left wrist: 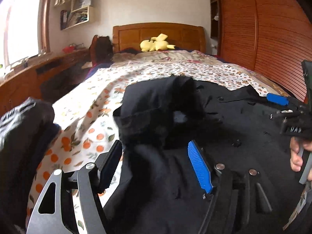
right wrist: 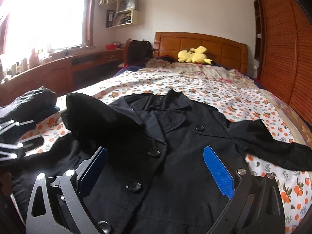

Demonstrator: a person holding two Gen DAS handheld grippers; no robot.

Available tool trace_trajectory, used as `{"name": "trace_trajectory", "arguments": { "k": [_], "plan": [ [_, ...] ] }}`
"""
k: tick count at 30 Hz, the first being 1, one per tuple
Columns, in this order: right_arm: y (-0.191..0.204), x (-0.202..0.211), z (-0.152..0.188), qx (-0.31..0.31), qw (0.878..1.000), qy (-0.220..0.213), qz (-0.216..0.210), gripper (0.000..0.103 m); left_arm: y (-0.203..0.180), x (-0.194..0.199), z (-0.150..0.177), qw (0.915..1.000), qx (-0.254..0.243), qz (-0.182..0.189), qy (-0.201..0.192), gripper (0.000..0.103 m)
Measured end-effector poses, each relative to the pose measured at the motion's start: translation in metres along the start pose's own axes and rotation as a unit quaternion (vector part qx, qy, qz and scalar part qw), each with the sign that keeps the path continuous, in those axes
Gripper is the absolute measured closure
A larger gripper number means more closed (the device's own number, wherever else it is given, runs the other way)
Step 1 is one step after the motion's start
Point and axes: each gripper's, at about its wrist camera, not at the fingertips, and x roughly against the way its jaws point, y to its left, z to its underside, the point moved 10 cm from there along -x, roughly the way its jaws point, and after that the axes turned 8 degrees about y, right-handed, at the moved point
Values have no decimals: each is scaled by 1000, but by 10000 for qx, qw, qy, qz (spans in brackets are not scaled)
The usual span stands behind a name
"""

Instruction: Fold large clothes

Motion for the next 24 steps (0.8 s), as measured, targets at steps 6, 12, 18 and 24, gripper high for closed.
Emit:
{"name": "trace_trajectory", "arguments": {
  "k": [6, 12, 18, 24],
  "plan": [
    [26, -2, -18, 148, 9997, 40, -187, 10, 17, 9, 7, 9999, 43, -26, -135, 30],
    [60, -9, -46, 492, 9980, 157, -354, 11, 34, 26, 11, 9995, 142, 45, -278, 21],
    [100, -25, -72, 735, 9955, 328, -502, 14, 52, 45, 14, 9988, 196, -6, -456, 2],
    [134, -45, -79, 932, 9917, 641, -603, 19, 65, 59, 20, 9985, 278, 79, -458, 2]
  ]
}}
